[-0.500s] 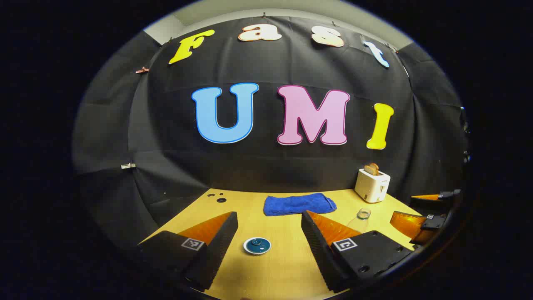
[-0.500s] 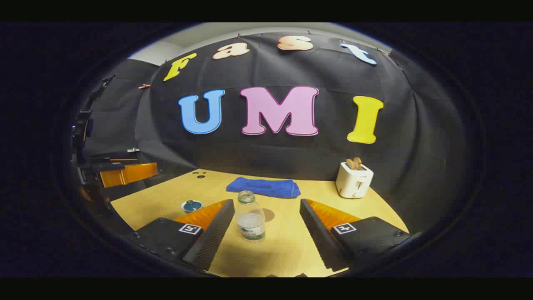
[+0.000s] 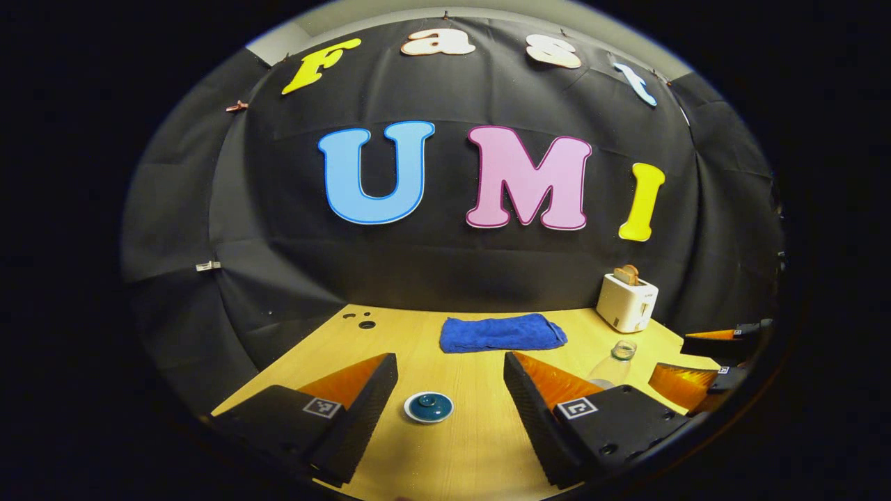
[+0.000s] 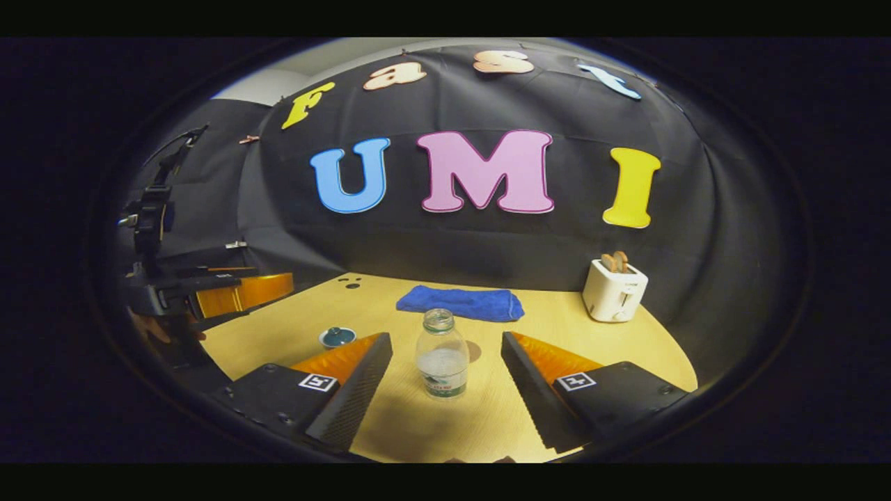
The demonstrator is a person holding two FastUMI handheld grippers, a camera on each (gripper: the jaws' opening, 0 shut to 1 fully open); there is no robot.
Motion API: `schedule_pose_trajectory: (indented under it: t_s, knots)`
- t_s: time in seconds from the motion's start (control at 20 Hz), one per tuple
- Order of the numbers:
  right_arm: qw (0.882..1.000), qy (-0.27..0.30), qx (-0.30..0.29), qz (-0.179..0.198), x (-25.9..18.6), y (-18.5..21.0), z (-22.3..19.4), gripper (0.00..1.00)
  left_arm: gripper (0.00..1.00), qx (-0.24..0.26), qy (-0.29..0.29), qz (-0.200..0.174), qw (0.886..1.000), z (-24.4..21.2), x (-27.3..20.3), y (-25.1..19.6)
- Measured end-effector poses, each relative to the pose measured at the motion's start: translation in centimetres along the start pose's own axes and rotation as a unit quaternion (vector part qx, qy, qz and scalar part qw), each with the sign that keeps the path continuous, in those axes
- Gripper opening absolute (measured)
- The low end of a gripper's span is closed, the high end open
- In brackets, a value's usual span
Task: Open the teacup lid with one hand, grasp the water bottle and pour water into the teacup with the other hand; after pouring, place the water bottle on the coaster and then close the teacup lid.
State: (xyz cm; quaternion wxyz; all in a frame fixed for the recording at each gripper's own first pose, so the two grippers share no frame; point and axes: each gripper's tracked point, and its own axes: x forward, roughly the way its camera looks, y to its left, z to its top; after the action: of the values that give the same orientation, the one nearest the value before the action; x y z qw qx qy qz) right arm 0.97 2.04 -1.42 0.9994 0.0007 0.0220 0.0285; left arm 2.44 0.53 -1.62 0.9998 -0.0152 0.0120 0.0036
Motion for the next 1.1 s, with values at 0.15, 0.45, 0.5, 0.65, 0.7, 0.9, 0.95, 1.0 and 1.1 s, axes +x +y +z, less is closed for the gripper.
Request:
schedule_pose_trajectory:
  t_s: [0.15,0.45,0.5,0.65,0.7,0.9,0.95,1.0,1.1]
  knots:
    - [1.000,0.002,-0.001,0.003,-0.1,0.1,-0.4,0.98,0.96,0.000,0.002,0.007,1.000,-0.7,0.2,0.6]
    - [1.000,0.011,-0.005,0.007,0.1,0.3,-1.8,0.98,0.96,-0.020,0.015,0.025,0.999,-3.5,0.7,1.9]
    - [1.000,0.014,-0.005,0.008,0.3,0.3,-2.3,0.98,0.96,-0.023,0.018,0.028,0.999,-4.1,1.0,2.2]
    - [1.000,0.020,-0.008,0.009,1.2,0.5,-3.6,0.98,0.96,-0.028,0.021,0.037,0.999,-6.3,2.9,2.8]
    - [1.000,0.026,-0.012,0.011,1.6,0.7,-4.2,0.98,0.96,-0.028,0.024,0.039,0.999,-7.2,3.8,3.0]
    - [0.999,0.041,-0.018,0.023,2.2,1.2,-6.8,0.98,0.94,-0.018,0.031,0.044,0.998,-10.1,7.1,3.6]
    - [0.999,0.046,-0.017,0.024,2.4,1.4,-7.5,0.98,0.91,-0.015,0.031,0.039,0.999,-10.8,8.0,3.6]
    - [0.998,0.049,-0.016,0.027,2.5,1.5,-8.3,0.98,0.89,-0.011,0.030,0.035,0.999,-11.4,9.1,3.5]
    - [0.999,0.046,-0.019,0.021,3.0,1.4,-9.6,0.98,0.85,-0.004,0.028,0.030,0.999,-12.7,11.0,3.6]
